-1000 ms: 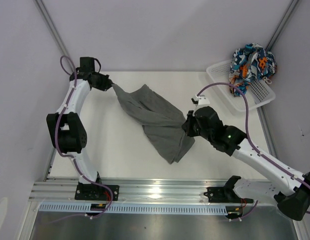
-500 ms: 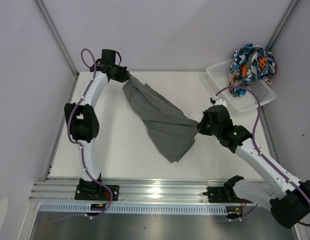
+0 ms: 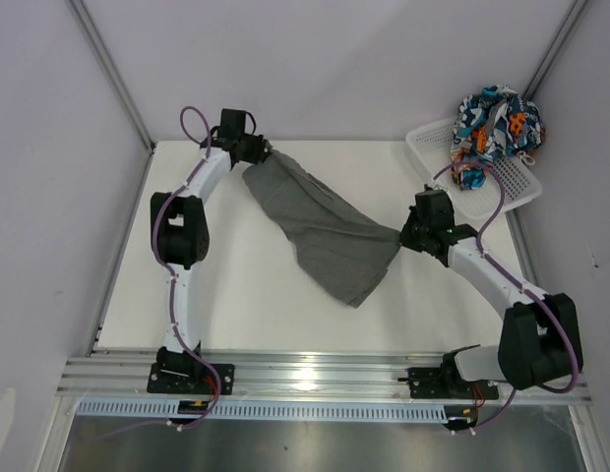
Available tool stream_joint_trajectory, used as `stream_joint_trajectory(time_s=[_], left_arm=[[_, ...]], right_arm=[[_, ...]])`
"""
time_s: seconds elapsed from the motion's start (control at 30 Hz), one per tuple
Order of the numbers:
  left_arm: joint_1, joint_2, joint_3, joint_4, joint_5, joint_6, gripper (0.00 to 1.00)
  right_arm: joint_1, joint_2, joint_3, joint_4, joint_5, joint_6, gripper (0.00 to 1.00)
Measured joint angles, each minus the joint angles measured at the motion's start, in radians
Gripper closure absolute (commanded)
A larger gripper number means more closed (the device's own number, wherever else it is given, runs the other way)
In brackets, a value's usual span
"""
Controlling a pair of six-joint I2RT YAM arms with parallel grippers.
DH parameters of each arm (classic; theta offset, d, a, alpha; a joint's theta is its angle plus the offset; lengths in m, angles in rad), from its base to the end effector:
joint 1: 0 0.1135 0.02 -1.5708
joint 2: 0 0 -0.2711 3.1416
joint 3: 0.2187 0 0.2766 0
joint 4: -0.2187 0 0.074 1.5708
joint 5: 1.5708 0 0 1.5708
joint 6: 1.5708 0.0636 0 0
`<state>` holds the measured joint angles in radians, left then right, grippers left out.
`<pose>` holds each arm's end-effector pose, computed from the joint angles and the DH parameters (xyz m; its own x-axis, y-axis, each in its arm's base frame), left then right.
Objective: Fold and stack the shorts
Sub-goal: Fold the shorts
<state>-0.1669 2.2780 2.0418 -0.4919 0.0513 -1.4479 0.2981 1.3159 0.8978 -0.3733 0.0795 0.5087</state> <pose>0.5668 -0.0988 0.2232 -0.2826 -0.9575 -0.0576 -0.6263 0.2297 -0.7450 0.3067 0.0890 0.2233 -0.7105 0.2896 -0.6414 0.1221 0.9483 0.2930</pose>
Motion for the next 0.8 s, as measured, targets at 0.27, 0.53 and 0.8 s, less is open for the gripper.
stream_joint_trajectory(time_s=[0.27, 0.53, 0.8], left_arm=[[-0.005, 0.124, 0.084, 0.116, -0.012, 0.032, 0.01], [0.037, 0.058, 0.051, 0.101, -0.023, 0.210, 0.01], [0.123, -0.172, -0.159, 0.060, -0.037, 0.438, 0.01]], right_arm=[[-0.092, 0.197, 0.003, 0.079, 0.047, 0.058, 0.90], [-0.109, 0.223, 0.012, 0.061, 0.097, 0.073, 0.31], [0.032, 0.059, 0.015, 0.009, 0.114, 0.021, 0.40]])
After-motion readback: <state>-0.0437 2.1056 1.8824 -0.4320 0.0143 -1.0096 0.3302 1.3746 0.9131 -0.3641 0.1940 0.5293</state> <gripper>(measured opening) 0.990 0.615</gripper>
